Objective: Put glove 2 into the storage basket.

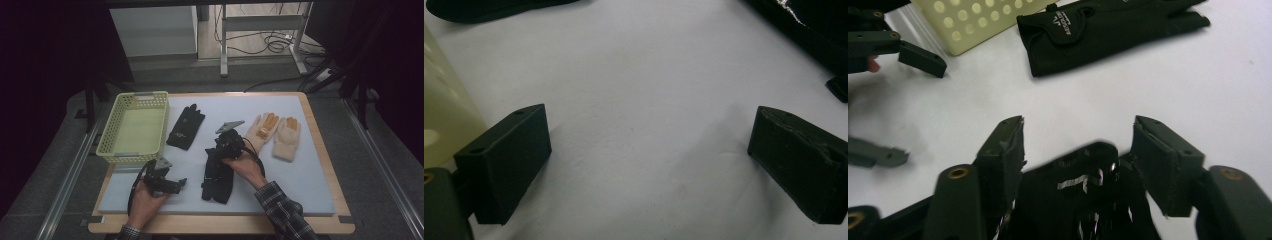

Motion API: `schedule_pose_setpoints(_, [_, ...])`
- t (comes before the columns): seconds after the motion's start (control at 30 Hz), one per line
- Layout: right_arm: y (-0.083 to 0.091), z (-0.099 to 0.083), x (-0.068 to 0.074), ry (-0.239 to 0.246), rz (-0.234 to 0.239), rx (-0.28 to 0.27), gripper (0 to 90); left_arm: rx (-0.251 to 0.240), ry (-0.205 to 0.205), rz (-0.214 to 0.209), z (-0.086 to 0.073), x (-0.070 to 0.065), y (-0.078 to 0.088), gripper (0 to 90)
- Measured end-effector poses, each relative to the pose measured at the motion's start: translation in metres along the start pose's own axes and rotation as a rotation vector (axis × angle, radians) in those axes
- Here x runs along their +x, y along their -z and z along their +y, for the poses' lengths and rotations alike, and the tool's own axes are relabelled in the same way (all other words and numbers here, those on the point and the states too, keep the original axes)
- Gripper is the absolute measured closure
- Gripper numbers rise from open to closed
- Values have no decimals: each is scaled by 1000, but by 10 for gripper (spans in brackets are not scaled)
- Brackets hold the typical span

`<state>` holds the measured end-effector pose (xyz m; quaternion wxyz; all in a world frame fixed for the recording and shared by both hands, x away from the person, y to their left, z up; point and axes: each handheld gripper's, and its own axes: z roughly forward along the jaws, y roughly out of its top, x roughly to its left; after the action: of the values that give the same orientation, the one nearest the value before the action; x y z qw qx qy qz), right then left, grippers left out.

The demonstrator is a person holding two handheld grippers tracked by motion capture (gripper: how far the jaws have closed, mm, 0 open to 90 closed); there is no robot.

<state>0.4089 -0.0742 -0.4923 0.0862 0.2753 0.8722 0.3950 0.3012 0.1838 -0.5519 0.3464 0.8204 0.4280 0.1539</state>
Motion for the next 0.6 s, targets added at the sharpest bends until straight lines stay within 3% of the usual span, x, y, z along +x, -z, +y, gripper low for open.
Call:
schedule_pose_setpoints(0.23, [-28,23,0,19,12,25,586,0,0,-1,0,0,0,38])
schedule_pose_setpoints(0.53, [-60,47,1,34,31,29,633,-1,2,-2,0,0,0,38])
schedule_pose_setpoints(0.6, [-71,55,2,57,20,38,688,1,0,-1,0,0,0,38])
